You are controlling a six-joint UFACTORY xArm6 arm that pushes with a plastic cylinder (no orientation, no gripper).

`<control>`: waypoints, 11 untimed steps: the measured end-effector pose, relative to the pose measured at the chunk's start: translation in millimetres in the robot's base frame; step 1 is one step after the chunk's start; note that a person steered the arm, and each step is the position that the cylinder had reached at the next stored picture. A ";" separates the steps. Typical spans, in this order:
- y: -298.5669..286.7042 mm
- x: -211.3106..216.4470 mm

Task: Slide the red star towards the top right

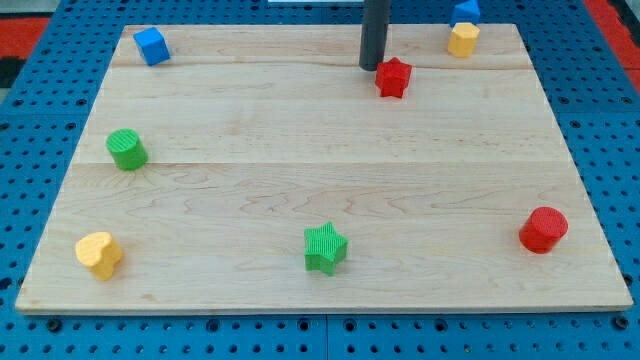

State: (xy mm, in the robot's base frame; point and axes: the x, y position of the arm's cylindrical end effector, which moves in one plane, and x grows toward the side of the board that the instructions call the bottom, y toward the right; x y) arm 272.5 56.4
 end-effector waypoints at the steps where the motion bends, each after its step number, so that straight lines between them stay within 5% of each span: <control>1: -47.5 5.3; 3: -29.5 61.3; 5: -14.0 31.9; 11: 102.7 31.5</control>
State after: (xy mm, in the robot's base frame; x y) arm 303.9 159.1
